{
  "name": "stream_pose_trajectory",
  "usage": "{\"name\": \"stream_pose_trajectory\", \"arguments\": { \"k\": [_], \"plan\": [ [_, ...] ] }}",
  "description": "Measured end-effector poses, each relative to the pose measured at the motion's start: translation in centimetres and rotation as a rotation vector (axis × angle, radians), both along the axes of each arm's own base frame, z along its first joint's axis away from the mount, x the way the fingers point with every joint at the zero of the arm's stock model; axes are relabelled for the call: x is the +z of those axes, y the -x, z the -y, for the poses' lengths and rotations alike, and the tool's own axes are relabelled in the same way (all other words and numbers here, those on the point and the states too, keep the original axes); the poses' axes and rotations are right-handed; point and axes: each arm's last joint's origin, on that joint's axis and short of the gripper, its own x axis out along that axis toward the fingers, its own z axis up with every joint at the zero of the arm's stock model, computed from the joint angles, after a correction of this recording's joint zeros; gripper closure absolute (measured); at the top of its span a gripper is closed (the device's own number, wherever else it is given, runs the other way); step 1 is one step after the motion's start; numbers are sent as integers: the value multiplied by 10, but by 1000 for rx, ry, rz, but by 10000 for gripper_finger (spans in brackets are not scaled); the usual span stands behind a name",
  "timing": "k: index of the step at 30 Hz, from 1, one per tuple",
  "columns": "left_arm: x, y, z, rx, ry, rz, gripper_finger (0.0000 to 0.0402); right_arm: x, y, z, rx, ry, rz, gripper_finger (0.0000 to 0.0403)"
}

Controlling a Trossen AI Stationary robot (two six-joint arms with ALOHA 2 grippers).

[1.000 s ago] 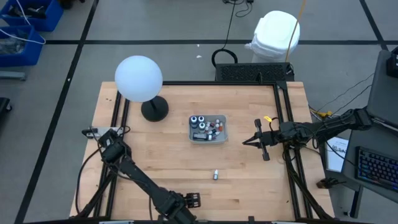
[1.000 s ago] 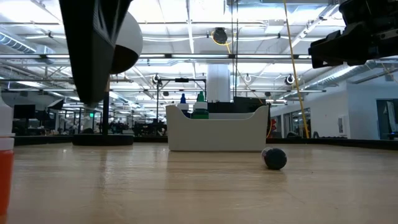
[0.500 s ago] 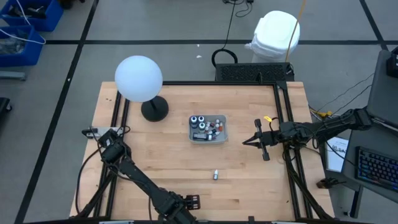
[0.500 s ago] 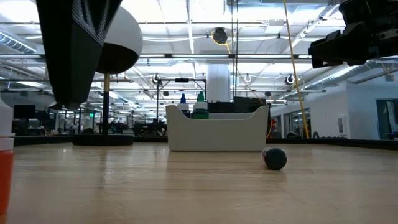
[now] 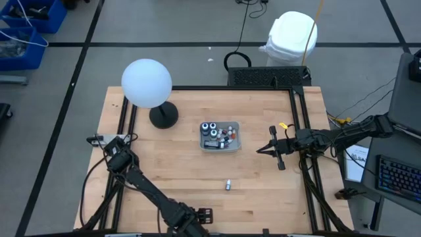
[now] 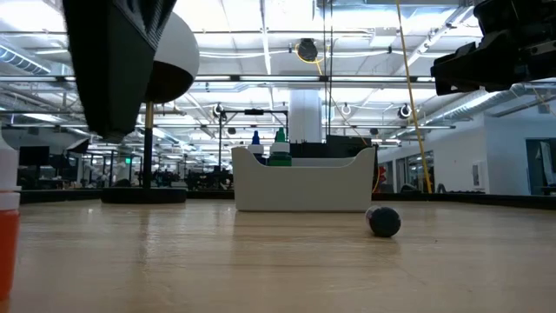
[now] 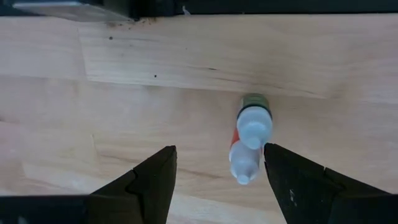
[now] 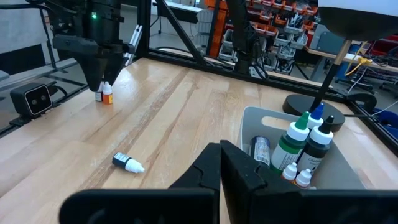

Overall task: Pick & Place food coloring
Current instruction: Put the small yellow food coloring bottle into the gray bin

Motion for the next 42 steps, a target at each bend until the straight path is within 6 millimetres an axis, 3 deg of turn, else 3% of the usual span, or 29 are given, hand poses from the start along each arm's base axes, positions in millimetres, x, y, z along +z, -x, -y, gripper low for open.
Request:
{"name": "stream_pose_trajectory", "arguments": {
  "k": [22,31,42],
  "plan": [
    [-1,1,1,-7,22,-19,156,0,0,0,1,11,2,403],
    [-29,6,-8,-22,-42,-34,156,0,0,0,2,11,2,403],
    [-28,5,-2,-44,-50,41,156,0,0,0,3,18,4,403]
  ]
}}
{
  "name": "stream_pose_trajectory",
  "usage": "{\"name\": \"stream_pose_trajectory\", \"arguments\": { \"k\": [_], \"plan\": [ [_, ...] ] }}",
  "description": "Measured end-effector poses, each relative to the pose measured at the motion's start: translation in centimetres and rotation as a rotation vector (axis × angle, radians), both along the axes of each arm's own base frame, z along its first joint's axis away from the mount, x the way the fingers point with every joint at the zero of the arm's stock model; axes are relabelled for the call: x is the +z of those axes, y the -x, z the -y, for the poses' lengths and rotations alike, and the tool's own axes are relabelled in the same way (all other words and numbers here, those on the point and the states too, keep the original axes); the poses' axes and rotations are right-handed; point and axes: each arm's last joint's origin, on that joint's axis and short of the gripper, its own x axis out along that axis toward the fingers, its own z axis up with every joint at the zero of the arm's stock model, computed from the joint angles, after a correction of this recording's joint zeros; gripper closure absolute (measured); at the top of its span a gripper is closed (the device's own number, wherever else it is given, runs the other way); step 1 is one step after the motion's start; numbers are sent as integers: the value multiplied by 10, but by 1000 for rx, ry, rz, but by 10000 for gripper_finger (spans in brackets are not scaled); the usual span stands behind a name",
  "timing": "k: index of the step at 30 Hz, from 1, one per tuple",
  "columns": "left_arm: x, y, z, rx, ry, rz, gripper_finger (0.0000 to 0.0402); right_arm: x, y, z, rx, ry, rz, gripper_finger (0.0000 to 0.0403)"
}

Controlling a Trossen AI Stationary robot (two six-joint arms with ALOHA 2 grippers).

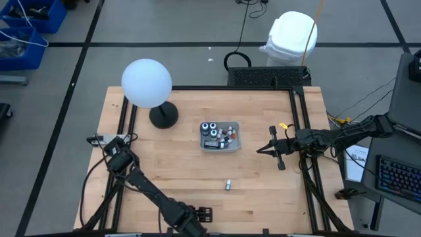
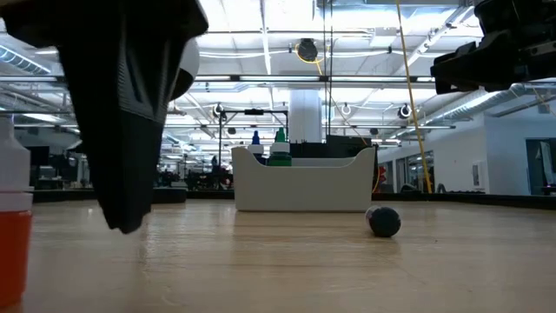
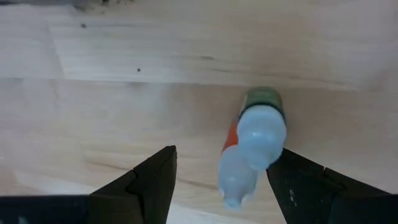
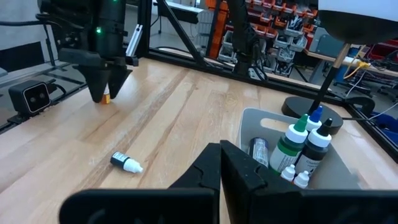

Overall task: Pick & Place food coloring
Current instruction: Put the small yellow food coloring bottle into the gray bin

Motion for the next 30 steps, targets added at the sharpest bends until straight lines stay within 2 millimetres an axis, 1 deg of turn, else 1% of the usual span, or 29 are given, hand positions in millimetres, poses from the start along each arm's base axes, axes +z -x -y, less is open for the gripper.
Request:
{"name": "stream_pose_trajectory", "arguments": {
  "k": [6,11,13,16,20,25,30],
  "plan": [
    [1,4,3,18,-34,29,156,0,0,0,0,0,3,403],
    [11,4,5,32,-33,19,156,0,0,0,0,-1,3,403],
    [17,2,6,54,-15,17,156,0,0,0,0,0,3,403],
    [23,-2,7,72,60,-9,156,0,0,0,0,-1,3,403],
    [23,-3,4,84,97,-52,156,1,0,0,0,-1,5,403],
    [23,-2,0,85,81,-92,156,1,0,0,0,-1,5,403],
    [23,-4,-3,79,76,-92,162,0,0,0,0,-1,5,403]
  ]
}}
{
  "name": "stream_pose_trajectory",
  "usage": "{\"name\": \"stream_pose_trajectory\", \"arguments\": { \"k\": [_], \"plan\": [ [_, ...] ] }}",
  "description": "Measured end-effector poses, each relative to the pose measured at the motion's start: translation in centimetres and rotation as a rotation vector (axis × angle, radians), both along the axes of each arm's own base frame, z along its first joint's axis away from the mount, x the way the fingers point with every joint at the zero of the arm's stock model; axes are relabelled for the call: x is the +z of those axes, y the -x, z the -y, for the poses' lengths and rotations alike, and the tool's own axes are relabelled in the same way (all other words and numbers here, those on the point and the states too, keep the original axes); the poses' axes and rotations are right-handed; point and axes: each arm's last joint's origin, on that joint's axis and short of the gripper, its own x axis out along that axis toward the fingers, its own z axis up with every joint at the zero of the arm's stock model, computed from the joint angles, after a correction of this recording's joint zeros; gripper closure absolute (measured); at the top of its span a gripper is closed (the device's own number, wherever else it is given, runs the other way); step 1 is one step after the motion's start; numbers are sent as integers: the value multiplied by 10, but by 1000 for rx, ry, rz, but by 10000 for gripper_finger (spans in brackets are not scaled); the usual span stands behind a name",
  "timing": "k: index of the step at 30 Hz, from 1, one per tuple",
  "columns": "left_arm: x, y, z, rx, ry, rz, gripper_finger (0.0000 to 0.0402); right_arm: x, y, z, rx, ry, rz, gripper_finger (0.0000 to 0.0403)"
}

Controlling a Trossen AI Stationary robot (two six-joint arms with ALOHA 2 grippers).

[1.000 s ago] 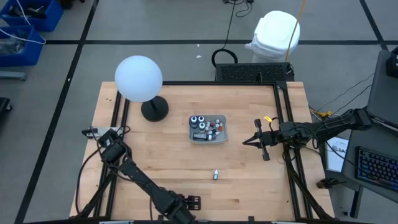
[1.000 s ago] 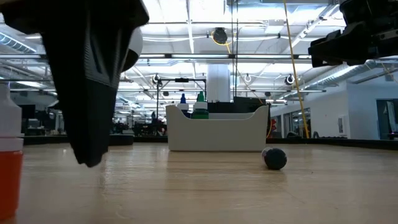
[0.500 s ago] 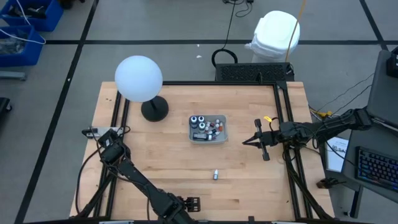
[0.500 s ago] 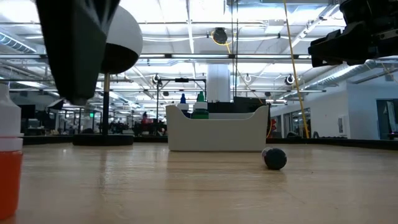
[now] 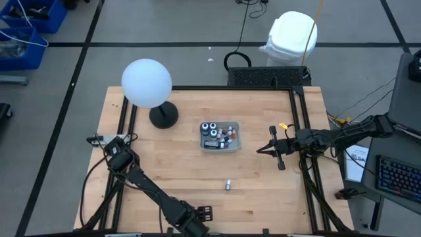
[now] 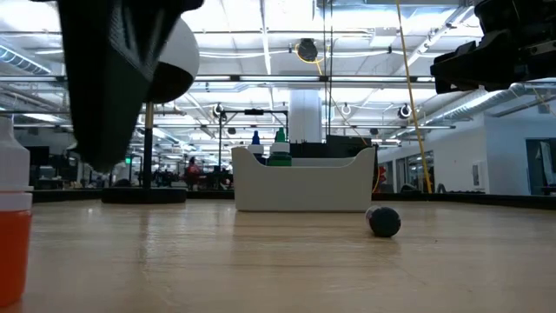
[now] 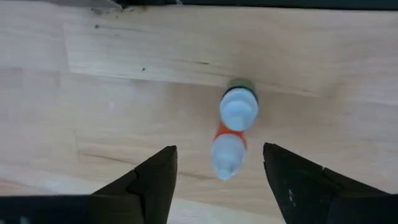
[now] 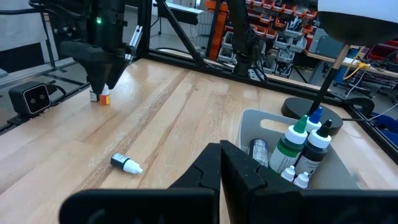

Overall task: Pick & Place food coloring
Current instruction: Put the small yellow food coloring bottle into the gray bin

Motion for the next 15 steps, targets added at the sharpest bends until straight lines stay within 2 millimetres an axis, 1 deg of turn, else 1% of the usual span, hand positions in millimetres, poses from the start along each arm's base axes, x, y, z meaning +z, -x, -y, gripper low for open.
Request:
{"name": "stream_pose_trajectory", "arguments": {
  "k": [2,9,12,15],
  "plan": [
    [0,0,0,-10,-1,1,177,0,0,0,0,0,0,403],
    [0,-1,-1,-1,0,1,253,0,0,0,0,0,0,403],
    [0,-1,-1,0,0,2,275,0,0,0,0,0,0,403],
    [0,-1,-1,1,3,2,286,0,0,0,0,0,0,403]
  ]
}}
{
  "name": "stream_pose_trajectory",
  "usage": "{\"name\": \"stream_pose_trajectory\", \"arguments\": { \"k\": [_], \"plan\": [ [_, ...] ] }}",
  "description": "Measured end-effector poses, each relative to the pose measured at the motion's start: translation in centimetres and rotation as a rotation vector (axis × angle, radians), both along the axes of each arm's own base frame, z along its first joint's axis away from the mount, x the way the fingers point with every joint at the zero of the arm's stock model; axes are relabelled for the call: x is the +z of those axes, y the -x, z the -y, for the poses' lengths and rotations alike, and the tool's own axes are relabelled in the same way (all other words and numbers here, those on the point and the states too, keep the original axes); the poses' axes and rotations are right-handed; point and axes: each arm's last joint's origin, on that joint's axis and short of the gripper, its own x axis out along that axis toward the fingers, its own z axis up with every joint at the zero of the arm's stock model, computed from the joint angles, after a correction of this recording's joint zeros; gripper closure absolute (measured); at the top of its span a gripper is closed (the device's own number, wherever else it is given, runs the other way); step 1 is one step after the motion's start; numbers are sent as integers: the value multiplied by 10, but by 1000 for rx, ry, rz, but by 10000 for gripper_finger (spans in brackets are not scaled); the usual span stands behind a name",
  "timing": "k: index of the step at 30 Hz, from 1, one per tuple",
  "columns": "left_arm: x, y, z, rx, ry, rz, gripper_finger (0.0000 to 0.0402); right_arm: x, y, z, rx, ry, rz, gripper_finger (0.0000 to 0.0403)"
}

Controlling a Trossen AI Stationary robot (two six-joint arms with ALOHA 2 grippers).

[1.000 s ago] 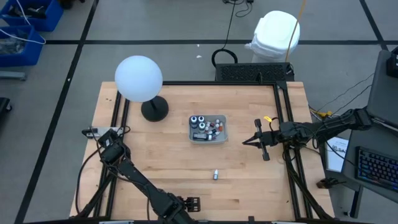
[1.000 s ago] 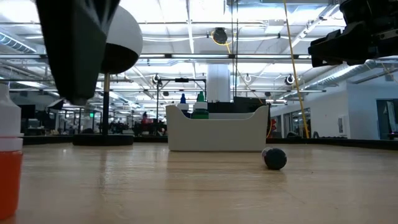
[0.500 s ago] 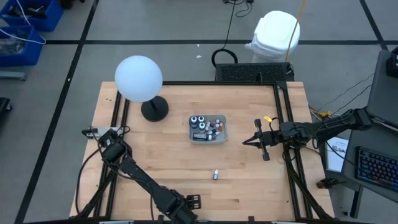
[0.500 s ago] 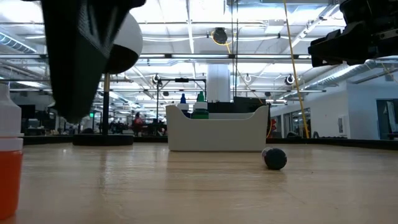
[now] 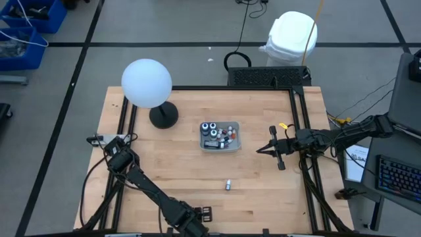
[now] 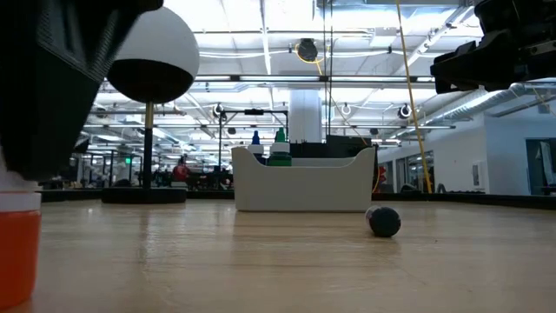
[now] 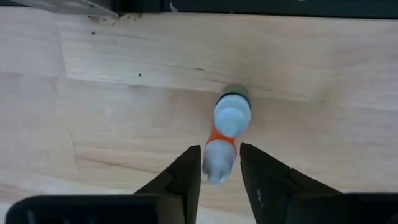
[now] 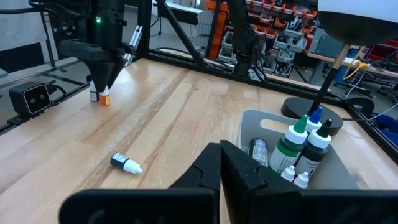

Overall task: Pick & Place food coloring
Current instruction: Put the small yellow food coloring bottle into the gray bin

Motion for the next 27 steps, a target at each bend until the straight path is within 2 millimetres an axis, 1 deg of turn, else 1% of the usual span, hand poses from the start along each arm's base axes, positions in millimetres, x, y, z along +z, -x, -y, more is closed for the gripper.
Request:
{"name": "stream_pose_trajectory", "arguments": {
  "k": [16,19,23,27],
  "plan": [
    [0,0,0,4,10,-5,290,0,0,0,0,0,0,403],
    [0,0,0,15,12,-5,305,0,0,0,0,0,0,403],
    [0,-1,0,24,15,-3,345,0,0,0,0,0,0,403],
    [0,-2,-1,29,15,-2,350,0,0,0,0,0,0,403]
  ]
}}
